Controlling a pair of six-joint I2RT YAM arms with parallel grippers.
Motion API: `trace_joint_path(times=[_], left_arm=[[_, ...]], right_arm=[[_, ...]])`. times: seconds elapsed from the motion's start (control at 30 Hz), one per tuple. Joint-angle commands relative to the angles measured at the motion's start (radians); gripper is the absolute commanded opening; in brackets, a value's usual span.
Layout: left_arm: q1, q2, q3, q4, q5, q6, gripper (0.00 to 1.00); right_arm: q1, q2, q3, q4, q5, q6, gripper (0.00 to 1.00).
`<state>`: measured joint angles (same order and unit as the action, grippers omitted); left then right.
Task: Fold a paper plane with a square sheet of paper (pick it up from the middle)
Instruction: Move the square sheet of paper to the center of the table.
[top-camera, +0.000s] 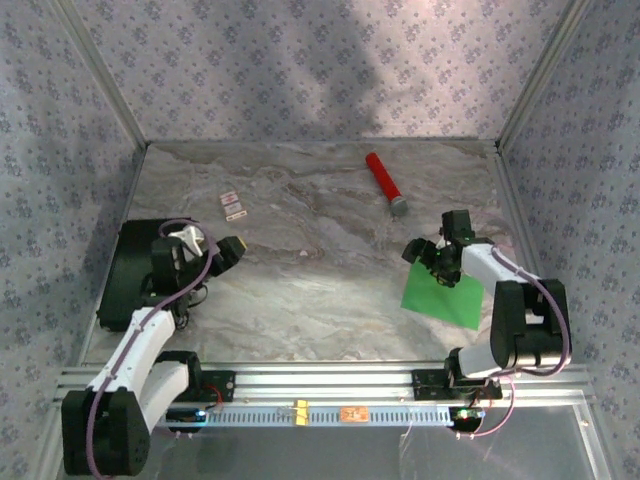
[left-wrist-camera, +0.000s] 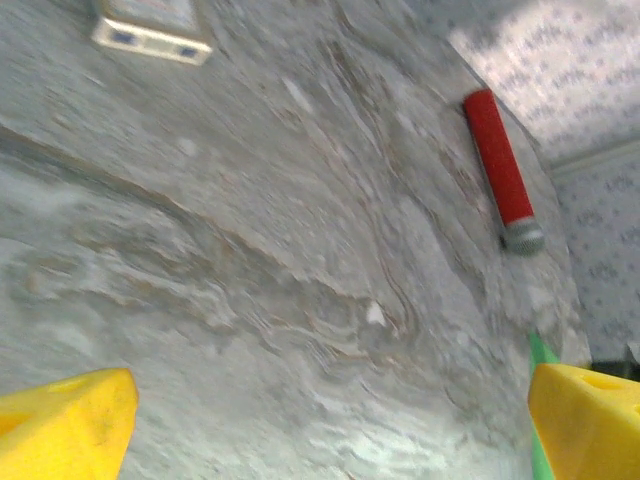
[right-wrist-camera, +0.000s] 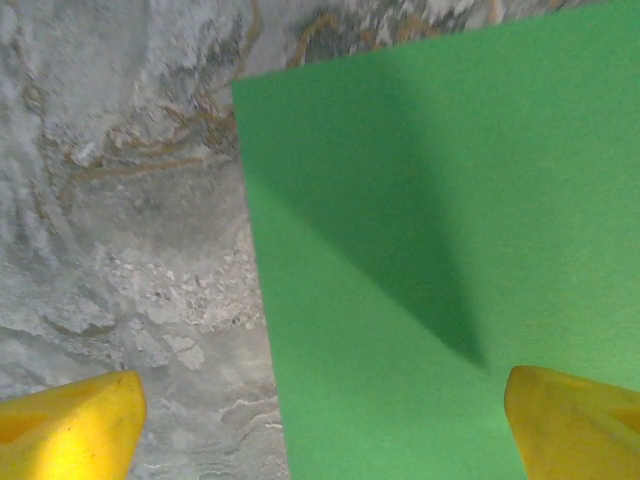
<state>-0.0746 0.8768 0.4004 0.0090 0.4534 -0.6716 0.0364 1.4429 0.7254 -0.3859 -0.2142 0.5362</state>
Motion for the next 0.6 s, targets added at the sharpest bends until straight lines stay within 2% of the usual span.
trace_joint_path(times=[0.0,0.2,0.4,0.57], left_arm=[[-0.068,-0.010,0.008,-0.057,-0.004,0.008,1.00],[-0.232,0.059,0.057,-0.085,-0.042,0.045,1.00],[-0.440,0.201,0.127,-0.013,-0.079,0.041,1.00],[-0.592,0.318,0.206,-0.019,-0.181,0.043,1.00]], right_arm=[[0.033,0.027,-0.009,-0.007,-0.010,0.029,0.94],[0.137,0.058,-0.021,0.049,-0.031,0.114,0.94],[0.328,0.101,-0.028,0.166,-0.014,0.288,0.94],[0.477,0.144,0.005,0.247,0.015,0.410,0.93]])
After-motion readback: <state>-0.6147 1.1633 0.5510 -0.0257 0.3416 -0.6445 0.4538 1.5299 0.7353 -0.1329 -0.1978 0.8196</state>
